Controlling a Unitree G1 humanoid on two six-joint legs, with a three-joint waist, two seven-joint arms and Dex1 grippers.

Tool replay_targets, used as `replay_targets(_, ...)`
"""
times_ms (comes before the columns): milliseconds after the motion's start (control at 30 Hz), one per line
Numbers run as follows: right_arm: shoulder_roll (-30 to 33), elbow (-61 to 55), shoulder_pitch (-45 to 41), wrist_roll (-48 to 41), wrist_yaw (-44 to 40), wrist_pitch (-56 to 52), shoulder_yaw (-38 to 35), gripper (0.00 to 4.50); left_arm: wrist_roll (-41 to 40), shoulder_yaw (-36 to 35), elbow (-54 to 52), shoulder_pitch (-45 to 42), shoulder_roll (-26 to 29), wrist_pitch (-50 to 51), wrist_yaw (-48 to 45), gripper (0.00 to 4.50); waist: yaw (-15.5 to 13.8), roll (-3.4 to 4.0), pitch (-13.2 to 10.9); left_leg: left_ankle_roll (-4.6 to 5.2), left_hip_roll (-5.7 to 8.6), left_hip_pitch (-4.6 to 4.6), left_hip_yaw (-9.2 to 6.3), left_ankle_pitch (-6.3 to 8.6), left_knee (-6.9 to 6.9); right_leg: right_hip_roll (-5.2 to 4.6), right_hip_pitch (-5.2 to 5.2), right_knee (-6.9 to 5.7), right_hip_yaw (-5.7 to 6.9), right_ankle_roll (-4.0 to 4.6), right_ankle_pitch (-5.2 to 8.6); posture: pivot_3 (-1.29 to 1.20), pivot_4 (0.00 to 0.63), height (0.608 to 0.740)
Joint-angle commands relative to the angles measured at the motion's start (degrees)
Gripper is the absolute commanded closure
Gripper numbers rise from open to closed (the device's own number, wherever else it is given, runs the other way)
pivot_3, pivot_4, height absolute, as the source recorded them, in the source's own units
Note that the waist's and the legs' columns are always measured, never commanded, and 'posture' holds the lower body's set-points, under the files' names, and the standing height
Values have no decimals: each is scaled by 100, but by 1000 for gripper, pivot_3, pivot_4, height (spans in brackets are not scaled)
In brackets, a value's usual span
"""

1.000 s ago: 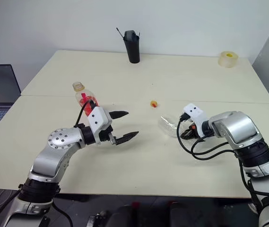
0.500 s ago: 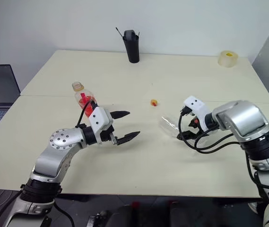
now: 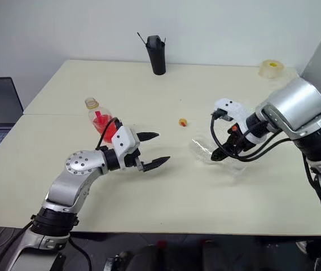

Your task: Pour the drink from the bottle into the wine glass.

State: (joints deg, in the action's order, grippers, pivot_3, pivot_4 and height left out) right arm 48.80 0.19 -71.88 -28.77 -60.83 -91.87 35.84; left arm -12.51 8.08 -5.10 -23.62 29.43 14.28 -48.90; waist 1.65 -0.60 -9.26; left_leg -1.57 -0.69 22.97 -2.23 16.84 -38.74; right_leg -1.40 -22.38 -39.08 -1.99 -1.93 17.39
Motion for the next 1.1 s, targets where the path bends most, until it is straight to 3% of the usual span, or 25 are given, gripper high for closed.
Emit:
replay_targets(33,58,-67,84,-35,131,-34,124,15,-69,-93,-317,30,-10,-61,18,0,-3,0,0,0,0,1,-1,0,0,-1,0,0,1,0,0,0,150,740)
replay_targets(467,223,-28,605,321,438,500,576,15,24,8,-483,113,36,6,20,0,-1,1,-1,0,0,1,-2,0,-1,0,-1,-1,2,0,0,0,150,740)
replay_targets(600,127,117,635,427,506,597,594,851,34,15,-515,124,43,14,30,0,3,1,-1,0,-1,1,-2,0,-1,1,-1,-1,2,0,0,0,150,740)
replay_targets(933,-183,451,849,724,668,876,624,4384,20,44,-535,66,48,54,-4,0,1,1,-1,0,-1,1,-2,0,-1,1,-1,-2,2,0,0,0,150,740)
replay_targets(1100,-92,584,847,927,555,1203,662,4434,21,35,-508,55,51,51,-10,0,3,1,0,0,-1,-3,-2,0,-2,2,2,-3,2,0,0,0,150,740)
